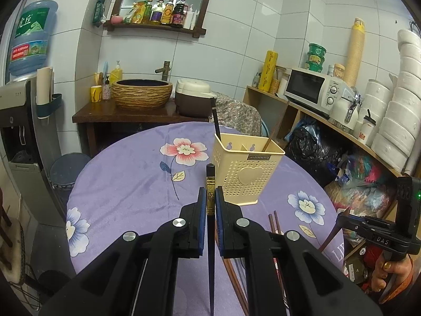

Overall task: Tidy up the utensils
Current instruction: 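Lift the chopstick and spoon upright and lower them into the beige holder with both tools, then open both tools to release the chopstick and spoon in the holder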

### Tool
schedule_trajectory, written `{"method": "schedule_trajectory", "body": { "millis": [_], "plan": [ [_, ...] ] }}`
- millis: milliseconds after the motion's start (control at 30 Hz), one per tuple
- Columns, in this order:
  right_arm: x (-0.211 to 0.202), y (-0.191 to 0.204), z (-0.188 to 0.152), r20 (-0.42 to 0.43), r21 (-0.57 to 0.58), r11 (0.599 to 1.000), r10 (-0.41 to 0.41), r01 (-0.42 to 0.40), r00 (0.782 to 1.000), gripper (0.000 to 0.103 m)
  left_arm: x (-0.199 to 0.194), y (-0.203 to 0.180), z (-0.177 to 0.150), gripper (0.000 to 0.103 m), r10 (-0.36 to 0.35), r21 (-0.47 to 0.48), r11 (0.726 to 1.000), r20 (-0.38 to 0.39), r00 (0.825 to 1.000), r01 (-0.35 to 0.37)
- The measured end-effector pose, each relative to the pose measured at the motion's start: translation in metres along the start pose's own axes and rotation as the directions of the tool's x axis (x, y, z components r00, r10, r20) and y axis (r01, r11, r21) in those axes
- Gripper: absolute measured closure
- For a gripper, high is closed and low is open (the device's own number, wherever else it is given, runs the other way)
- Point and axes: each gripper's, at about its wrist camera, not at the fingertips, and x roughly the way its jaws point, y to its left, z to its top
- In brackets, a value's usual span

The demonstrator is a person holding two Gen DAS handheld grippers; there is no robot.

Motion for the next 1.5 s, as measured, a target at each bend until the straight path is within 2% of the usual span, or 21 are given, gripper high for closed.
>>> {"method": "schedule_trajectory", "body": {
  "millis": [167,300,433,567,733,867,967,1067,1333,1500],
  "plan": [
    [-0.004,0.004,0.013,0.027,-0.012,1.0,0.013,-0.012,1.0,0.087,-0.003,-0.003,0.011,0.095,-0.001,0.023,1.0,0.019,1.0,0.0],
    [-0.004,0.01,0.039,0.065,-0.038,0.999,0.019,-0.016,0.998,0.087,-0.001,-0.009,0.036,0.095,-0.006,0.041,0.999,0.047,0.999,0.004],
    [-0.002,0.024,0.085,0.095,-0.095,0.995,0.03,-0.021,0.995,0.087,0.008,-0.015,0.072,0.095,-0.048,0.029,0.999,0.058,0.997,0.046],
    [-0.002,0.035,0.139,0.164,-0.125,0.992,0.013,0.008,0.986,0.087,0.009,-0.025,0.117,0.095,-0.064,0.025,0.998,0.114,0.991,0.062],
    [0.003,0.044,0.199,0.258,-0.104,0.993,-0.026,0.054,0.966,0.087,0.021,-0.04,0.167,0.095,-0.055,0.019,0.998,0.181,0.982,0.052],
    [0.023,0.046,0.223,0.292,-0.097,0.99,-0.073,0.106,0.954,0.087,0.041,-0.049,0.189,0.095,-0.021,0.0,1.0,0.224,0.974,0.022],
    [0.041,0.043,0.226,0.293,-0.099,0.987,-0.095,0.129,0.951,0.087,0.058,-0.052,0.189,0.095,0.01,-0.009,1.0,0.255,0.967,-0.008],
    [0.062,0.036,0.213,0.271,-0.089,0.986,-0.112,0.141,0.956,0.087,0.077,-0.054,0.176,0.095,0.032,0.005,0.999,0.242,0.97,-0.034],
    [0.108,0.014,0.175,0.193,-0.074,0.984,-0.144,0.161,0.971,0.087,0.116,-0.042,0.122,0.095,0.049,0.016,0.999,0.129,0.99,-0.051],
    [0.124,0.006,0.159,0.163,-0.068,0.983,-0.158,0.17,0.974,0.087,0.135,-0.034,0.099,0.095,0.057,0.008,0.998,0.063,0.996,-0.058]
  ]
}}
